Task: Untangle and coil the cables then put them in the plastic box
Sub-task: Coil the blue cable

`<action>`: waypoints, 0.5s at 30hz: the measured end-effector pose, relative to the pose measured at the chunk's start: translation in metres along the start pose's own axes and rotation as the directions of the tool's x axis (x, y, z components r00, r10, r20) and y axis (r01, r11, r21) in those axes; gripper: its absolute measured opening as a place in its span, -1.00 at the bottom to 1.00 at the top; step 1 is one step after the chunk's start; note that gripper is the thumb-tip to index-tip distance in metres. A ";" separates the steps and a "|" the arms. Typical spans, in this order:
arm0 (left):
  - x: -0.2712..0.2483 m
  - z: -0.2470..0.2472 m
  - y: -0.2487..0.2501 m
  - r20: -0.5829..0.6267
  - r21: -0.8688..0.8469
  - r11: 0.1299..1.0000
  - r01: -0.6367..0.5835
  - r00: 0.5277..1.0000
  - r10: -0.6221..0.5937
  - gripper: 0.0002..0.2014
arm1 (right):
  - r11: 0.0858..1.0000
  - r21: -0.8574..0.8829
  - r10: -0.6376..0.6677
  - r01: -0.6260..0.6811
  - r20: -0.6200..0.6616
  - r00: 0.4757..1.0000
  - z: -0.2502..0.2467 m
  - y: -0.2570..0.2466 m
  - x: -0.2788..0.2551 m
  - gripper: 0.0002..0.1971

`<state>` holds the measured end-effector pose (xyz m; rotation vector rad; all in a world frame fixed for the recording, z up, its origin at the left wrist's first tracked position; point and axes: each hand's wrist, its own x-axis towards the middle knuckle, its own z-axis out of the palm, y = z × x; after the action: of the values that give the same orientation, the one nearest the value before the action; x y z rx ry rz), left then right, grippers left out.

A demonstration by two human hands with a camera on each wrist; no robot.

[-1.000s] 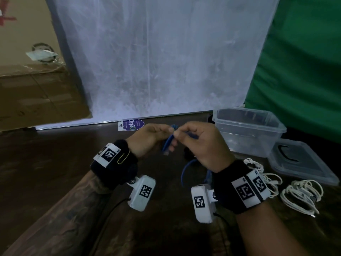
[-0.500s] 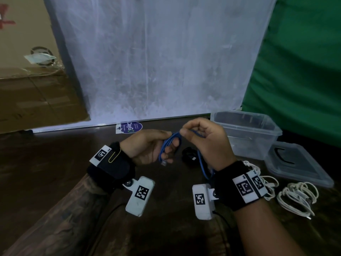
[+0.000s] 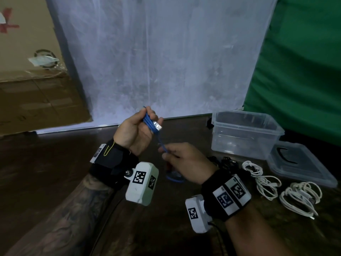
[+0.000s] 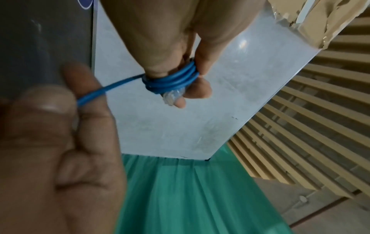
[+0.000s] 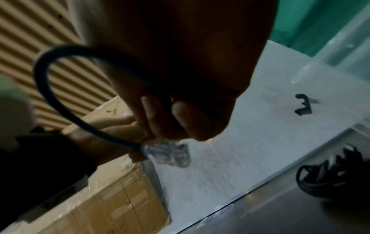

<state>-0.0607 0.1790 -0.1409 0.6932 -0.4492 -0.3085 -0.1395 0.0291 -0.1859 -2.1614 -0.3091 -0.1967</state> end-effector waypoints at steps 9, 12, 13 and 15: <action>0.000 -0.014 -0.019 -0.012 0.660 0.737 -0.148 0.978 0.207 -0.83 | 0.986 -0.139 -0.104 0.092 -0.080 0.991 -0.020 -0.013 -0.009 -0.91; -0.004 -0.009 -0.023 0.057 0.815 0.563 -0.134 0.987 0.153 -0.79 | 0.981 0.136 -0.111 0.138 -0.193 0.975 -0.030 -0.010 -0.008 -0.76; -0.006 -0.007 -0.023 0.106 0.851 0.502 -0.157 0.986 0.128 -0.77 | 0.974 0.181 -0.097 0.134 -0.196 0.976 -0.033 -0.010 -0.008 -0.77; -0.007 -0.005 -0.024 0.201 0.900 0.378 -0.217 0.976 0.083 -0.73 | 0.962 0.252 -0.059 0.102 -0.173 0.983 -0.039 -0.011 -0.009 -0.81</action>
<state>-0.0674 0.1674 -0.1620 1.7561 -0.8183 0.1355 -0.1525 0.0016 -0.1576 -1.8614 -0.3101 -0.3586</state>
